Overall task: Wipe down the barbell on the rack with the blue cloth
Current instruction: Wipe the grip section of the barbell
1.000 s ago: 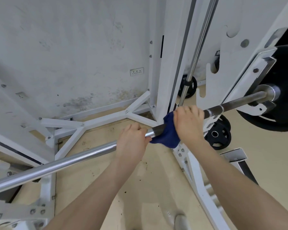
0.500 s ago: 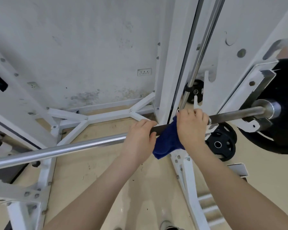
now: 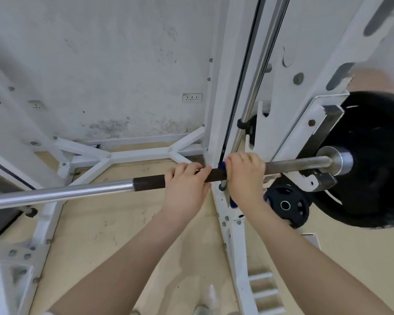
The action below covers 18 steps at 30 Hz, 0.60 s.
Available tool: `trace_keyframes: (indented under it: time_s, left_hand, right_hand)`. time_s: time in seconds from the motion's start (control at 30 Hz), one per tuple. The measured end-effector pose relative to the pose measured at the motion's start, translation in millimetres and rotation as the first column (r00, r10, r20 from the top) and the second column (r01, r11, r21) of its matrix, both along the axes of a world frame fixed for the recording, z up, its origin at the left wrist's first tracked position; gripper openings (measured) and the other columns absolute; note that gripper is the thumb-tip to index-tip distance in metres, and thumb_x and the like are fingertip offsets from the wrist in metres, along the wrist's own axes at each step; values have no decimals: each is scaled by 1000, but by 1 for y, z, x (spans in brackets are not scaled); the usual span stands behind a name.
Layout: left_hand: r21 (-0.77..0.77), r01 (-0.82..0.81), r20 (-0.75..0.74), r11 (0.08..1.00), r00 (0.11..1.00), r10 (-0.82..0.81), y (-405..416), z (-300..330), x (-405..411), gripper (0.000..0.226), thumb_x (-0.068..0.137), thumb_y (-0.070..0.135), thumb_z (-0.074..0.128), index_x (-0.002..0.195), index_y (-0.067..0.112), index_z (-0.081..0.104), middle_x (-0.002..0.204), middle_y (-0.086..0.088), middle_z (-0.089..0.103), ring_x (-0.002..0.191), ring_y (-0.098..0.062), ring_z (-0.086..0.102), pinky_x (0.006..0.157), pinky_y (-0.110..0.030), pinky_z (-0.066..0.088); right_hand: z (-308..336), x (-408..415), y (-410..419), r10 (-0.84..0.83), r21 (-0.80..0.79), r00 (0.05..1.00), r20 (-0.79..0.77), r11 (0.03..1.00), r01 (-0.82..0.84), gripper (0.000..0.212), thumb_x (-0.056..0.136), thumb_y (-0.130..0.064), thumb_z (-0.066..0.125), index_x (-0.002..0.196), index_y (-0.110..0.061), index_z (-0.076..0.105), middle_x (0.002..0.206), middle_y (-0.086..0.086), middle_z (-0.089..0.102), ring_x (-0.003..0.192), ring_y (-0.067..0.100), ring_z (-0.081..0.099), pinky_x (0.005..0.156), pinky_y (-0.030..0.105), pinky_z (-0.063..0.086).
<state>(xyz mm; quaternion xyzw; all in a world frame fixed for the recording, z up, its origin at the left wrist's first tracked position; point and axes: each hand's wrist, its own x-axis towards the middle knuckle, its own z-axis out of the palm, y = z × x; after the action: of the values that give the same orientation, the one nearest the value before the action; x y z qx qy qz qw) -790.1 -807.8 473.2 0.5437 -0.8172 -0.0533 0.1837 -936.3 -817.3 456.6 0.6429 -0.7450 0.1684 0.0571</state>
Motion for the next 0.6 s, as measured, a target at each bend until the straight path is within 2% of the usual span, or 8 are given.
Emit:
trace_keyframes:
  time_s: [0.03, 0.1, 0.13, 0.17, 0.27, 0.37, 0.47, 0.6]
  left_hand:
    - [-28, -6, 25, 1000, 1000, 7, -1, -3, -4, 35, 65, 22, 81, 98, 20, 70, 93, 0, 69, 83, -30, 64, 75, -45, 46]
    - [-58, -8, 49, 998, 999, 11, -3, -5, -9, 35, 62, 19, 83, 94, 20, 70, 87, 0, 70, 77, -29, 63, 71, -43, 47]
    - [-70, -11, 50, 998, 999, 14, -3, -4, -11, 33, 62, 17, 83, 92, 20, 71, 85, 1, 70, 75, -30, 63, 70, -42, 46]
    - [-79, -13, 49, 997, 999, 17, -4, -4, -11, 31, 62, 16, 83, 91, 20, 71, 82, 1, 70, 73, -30, 63, 69, -41, 46]
    - [-89, -33, 44, 996, 998, 37, -6, -7, -12, 29, 65, 17, 81, 93, 20, 72, 80, 0, 70, 73, -31, 63, 70, -42, 45]
    - [-76, -49, 21, 996, 998, 51, -5, -8, -13, 29, 72, 18, 77, 100, 20, 71, 86, -1, 70, 81, -33, 61, 76, -43, 42]
    - [-41, -63, -12, 997, 998, 63, -5, -8, -12, 29, 83, 22, 67, 111, 22, 67, 100, 0, 68, 97, -32, 57, 85, -42, 34]
    - [-61, -56, -4, 997, 998, 56, -6, -10, -10, 29, 73, 18, 76, 102, 21, 71, 89, 0, 71, 86, -33, 61, 79, -44, 40]
  right_hand:
    - [0, -7, 3, 71, -44, 997, -7, 996, -71, 30, 91, -34, 37, 91, -17, 62, 91, -2, 64, 92, 24, 54, 84, 32, 32]
    - [0, -37, 4, 155, -71, 967, -201, 983, -172, 36, 90, -37, 36, 87, -15, 63, 85, 1, 66, 82, 25, 59, 85, 34, 35]
    - [3, -55, 4, 126, -49, 947, -297, 988, -147, 36, 90, -36, 36, 85, -13, 62, 82, 3, 66, 79, 25, 60, 84, 35, 36]
    - [6, -70, 3, 69, -22, 946, -318, 997, -80, 35, 90, -34, 36, 83, -11, 62, 81, 6, 65, 76, 26, 59, 82, 36, 36]
    - [8, -70, 1, -61, -12, 984, -169, 998, 60, 32, 92, -26, 36, 87, -6, 60, 84, 12, 62, 79, 29, 56, 73, 39, 41]
    - [-7, -37, 4, 86, -40, 992, -89, 995, -90, 25, 92, -24, 43, 83, -9, 61, 79, 8, 62, 74, 27, 56, 71, 36, 46]
    - [2, -55, 2, 192, -30, 961, -200, 979, -201, 23, 90, -28, 49, 83, -11, 63, 78, 5, 65, 73, 26, 59, 72, 34, 46]
    - [7, -69, 2, -27, 105, 987, -161, 993, 44, 33, 96, -28, 31, 99, -11, 60, 95, 7, 63, 91, 26, 55, 82, 35, 38]
